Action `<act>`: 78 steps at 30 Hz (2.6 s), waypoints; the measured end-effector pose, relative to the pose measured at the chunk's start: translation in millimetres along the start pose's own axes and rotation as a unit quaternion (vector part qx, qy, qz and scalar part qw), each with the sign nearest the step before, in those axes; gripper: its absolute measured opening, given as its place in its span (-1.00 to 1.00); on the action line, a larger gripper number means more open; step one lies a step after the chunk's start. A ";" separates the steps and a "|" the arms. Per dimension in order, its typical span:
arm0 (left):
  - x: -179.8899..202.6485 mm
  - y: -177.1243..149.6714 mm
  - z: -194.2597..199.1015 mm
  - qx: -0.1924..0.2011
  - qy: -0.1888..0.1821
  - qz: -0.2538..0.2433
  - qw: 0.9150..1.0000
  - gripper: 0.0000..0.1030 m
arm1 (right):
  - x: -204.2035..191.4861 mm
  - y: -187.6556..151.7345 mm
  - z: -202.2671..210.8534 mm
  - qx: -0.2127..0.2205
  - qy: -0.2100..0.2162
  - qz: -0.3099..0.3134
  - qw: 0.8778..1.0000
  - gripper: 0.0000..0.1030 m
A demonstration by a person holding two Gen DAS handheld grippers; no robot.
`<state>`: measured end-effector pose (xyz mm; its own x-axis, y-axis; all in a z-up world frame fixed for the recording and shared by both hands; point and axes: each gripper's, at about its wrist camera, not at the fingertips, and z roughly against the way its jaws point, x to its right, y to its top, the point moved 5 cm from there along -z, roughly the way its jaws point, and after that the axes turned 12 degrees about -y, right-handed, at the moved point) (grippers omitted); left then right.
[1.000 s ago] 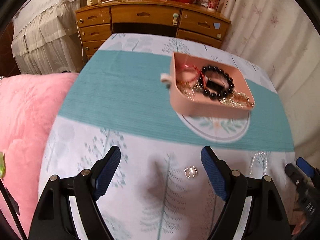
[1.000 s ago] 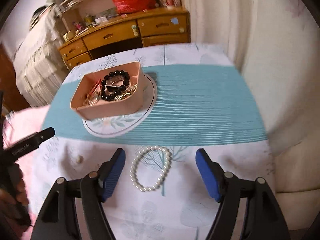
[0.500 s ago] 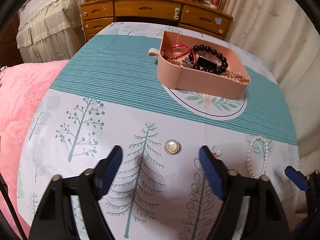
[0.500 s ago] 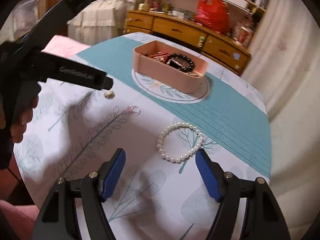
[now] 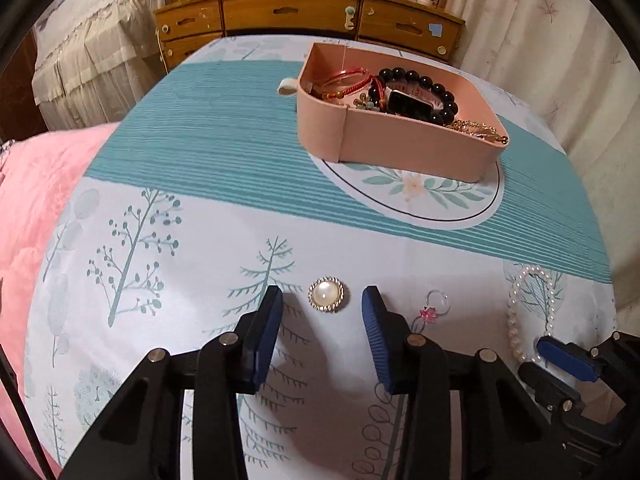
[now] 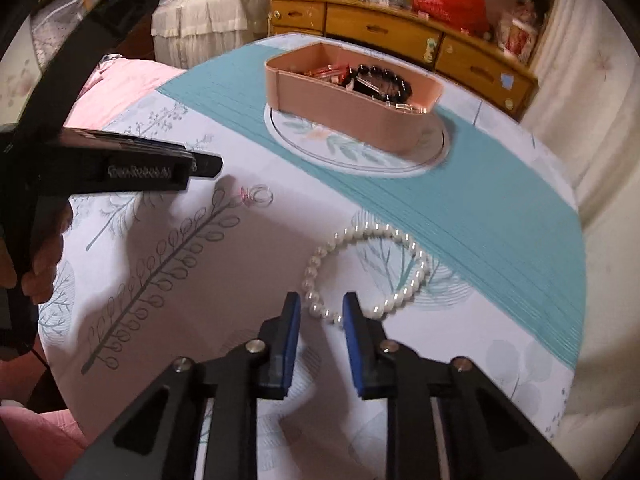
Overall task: Organize jewelry
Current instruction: 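Grasp the pearl-rimmed gold button with the left gripper while the right grasps the pearl bracelet, then carry the button and pearl bracelet into the pink tray and open both grippers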
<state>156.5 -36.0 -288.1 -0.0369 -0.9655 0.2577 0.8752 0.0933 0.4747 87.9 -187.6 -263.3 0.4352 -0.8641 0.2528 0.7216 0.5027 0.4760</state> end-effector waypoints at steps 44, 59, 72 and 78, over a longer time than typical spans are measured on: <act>1.6 36.3 42.2 0.031 0.001 0.003 1.000 -0.84 | 71.6 123.3 34.8 0.076 0.192 -0.207 0.956 -0.86; 3.7 112.9 59.3 0.125 -0.033 0.011 0.992 -0.83 | 79.0 176.9 32.7 0.160 0.139 -0.192 0.958 -0.86; 14.0 158.5 34.0 0.118 -0.067 0.003 0.991 -0.48 | 99.6 178.4 2.5 0.130 0.092 -0.231 0.960 -0.81; 10.6 155.4 35.1 0.111 -0.046 0.003 0.993 0.17 | 98.6 165.9 -3.9 0.109 0.077 -0.226 0.965 -0.51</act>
<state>275.2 -23.1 -182.0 -0.0843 -0.9395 0.3320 0.7483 0.1604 0.6437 252.7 -189.3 -162.7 0.1893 -0.9716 -0.1418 0.7337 0.0440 0.6780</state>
